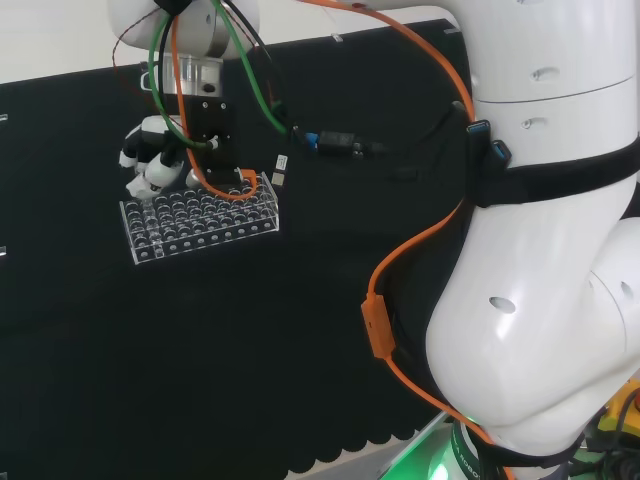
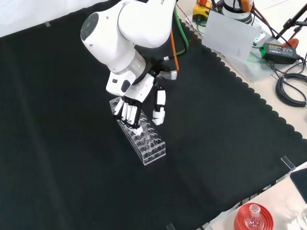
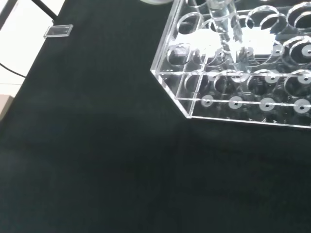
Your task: Pick up the test tube.
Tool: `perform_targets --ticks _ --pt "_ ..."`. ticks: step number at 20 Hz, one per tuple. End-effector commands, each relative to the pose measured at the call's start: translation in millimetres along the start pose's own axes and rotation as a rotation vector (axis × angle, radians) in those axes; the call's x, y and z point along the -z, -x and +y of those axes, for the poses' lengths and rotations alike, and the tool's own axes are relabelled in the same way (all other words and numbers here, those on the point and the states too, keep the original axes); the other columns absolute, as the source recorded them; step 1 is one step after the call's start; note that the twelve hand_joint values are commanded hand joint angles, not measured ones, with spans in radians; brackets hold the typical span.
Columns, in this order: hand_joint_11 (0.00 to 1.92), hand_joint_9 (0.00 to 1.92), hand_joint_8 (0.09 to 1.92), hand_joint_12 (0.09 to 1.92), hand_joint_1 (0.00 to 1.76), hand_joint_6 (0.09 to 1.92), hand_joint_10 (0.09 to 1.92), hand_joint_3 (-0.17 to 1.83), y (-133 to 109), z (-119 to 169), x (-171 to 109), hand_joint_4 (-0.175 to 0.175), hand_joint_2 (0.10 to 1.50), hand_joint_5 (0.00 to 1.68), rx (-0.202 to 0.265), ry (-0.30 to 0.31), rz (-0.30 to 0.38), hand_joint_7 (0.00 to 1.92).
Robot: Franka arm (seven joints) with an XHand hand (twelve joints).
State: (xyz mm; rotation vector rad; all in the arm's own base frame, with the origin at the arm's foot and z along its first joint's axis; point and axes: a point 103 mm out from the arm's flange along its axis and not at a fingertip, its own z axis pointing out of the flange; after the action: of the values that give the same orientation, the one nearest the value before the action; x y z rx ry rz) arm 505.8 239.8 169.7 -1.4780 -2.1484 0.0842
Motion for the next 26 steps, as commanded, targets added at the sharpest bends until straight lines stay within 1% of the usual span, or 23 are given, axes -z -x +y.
perform_targets --ticks 1,7,15,20,26 --pt "0.02 0.42 0.81 1.58 1.07 0.83 0.91 -0.17 3.7 0.4 -0.9 -0.035 1.01 0.47 -0.009 0.01 -0.015 0.57" --pt "0.05 0.47 0.79 1.57 1.09 0.87 0.89 -0.17 5.4 1.5 -2.4 -0.039 1.01 0.53 -0.005 0.003 -0.018 0.67" --pt "0.11 0.57 0.76 1.55 1.11 0.87 0.84 -0.17 1.3 6.4 -4.6 -0.052 1.0 0.64 -0.004 0.007 -0.043 0.81" --pt "0.14 0.62 0.75 1.55 1.12 0.87 0.82 -0.17 -1.1 8.6 -4.3 -0.054 0.98 0.65 0.007 0.018 -0.047 0.85" --pt "0.16 0.66 0.74 1.54 1.14 0.88 0.8 -0.17 -3.0 13.5 -1.3 -0.054 0.97 0.65 0.001 0.017 -0.06 0.89"
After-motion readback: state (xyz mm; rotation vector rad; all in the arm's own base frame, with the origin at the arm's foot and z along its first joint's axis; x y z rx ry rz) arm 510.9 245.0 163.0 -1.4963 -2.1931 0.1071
